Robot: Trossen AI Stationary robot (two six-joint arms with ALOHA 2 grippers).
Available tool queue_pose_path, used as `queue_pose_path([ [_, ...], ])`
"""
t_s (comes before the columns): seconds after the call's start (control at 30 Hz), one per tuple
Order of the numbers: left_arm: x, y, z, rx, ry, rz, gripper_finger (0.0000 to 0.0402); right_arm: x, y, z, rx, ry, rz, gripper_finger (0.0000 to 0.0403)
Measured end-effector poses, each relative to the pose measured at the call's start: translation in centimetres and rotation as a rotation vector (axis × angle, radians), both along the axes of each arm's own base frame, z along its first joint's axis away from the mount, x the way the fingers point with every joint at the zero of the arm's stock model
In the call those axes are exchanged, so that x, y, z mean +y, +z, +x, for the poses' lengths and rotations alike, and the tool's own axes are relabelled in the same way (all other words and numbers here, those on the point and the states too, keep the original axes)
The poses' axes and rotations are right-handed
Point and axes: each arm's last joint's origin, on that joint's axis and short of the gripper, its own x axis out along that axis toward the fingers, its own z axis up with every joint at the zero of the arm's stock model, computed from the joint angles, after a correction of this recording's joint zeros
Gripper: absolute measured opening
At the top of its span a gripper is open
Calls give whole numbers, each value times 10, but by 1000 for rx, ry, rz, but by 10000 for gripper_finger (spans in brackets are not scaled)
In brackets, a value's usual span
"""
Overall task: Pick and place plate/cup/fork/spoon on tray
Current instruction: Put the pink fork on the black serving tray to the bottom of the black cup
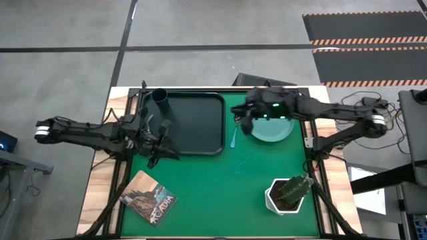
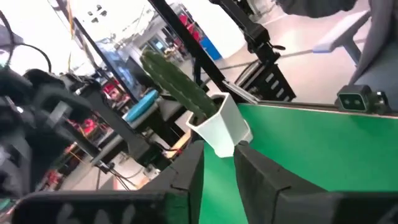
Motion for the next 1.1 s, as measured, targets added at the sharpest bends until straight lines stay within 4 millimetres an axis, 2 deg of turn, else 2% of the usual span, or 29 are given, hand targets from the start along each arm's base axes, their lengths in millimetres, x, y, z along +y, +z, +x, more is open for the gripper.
queue_pose_path([
  [0.13,0,-2,-7,19,0,-2,51,-4,-4,25,31,-23,56,31],
  [0.33,-1,3,-14,18,-25,-60,45,-10,-30,62,171,-58,123,31],
  [0.47,-1,3,-16,30,-26,-73,44,-15,-36,77,229,-137,148,31],
  [0.57,0,1,-16,51,-6,-75,44,-20,-47,84,325,-203,182,31],
  [0.73,4,-4,-16,99,149,-72,44,-27,-59,89,469,-286,242,31],
  [0.9,11,-7,-17,135,401,-119,44,-38,-74,88,644,-376,304,31],
  [1.1,19,-12,-18,170,687,-118,44,-54,-94,93,725,-443,387,33],
])
